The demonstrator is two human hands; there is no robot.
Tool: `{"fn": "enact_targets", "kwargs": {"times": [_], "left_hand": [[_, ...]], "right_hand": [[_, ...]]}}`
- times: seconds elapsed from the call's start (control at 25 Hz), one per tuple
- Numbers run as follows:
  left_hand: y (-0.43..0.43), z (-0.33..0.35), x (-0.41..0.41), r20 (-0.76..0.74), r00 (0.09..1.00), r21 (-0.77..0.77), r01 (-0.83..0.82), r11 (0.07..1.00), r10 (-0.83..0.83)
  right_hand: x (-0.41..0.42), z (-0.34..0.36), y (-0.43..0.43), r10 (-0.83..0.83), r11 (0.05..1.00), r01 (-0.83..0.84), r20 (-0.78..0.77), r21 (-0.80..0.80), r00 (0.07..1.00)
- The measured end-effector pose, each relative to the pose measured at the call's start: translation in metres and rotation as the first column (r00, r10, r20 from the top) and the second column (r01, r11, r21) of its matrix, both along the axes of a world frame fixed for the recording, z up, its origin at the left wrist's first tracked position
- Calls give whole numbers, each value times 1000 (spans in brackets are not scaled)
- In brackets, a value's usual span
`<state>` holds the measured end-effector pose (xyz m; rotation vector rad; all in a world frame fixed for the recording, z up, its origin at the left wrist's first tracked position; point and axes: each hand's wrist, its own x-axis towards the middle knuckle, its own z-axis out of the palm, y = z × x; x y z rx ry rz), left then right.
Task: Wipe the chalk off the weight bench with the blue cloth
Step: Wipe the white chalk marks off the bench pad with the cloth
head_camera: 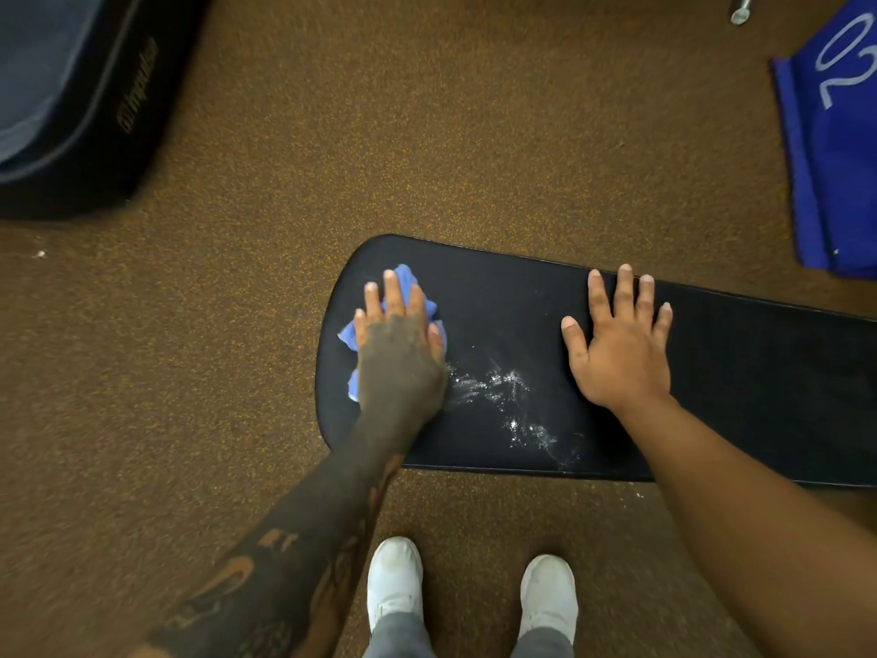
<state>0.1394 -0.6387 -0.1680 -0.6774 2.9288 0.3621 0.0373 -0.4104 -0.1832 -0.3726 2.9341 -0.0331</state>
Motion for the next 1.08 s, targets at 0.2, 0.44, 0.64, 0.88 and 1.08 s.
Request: {"fn": "enact_targets", "kwargs": {"times": [0.2,0.44,0.64,0.88,1.08], "left_hand": [[8,9,-8,-110,907,210,422,882,-407],[-64,8,0,-246,964,361,-6,933,101],[-90,-19,27,-57,998,276,5,961,11],[-84,-22,29,-44,994,115,104,988,-99],[-82,-20,29,-34,994,114,105,988,-102]], "right_hand": [[-1,-2,1,14,1000,-14,7,1,1000],[9,26,-37,-77,981,84,43,-176,996],[68,53,-143,288,913,-283,-27,-293,957],[88,20,-159,280,944,-271,24,-187,960],[88,13,-120,440,878,-438,-33,-195,897]]}}
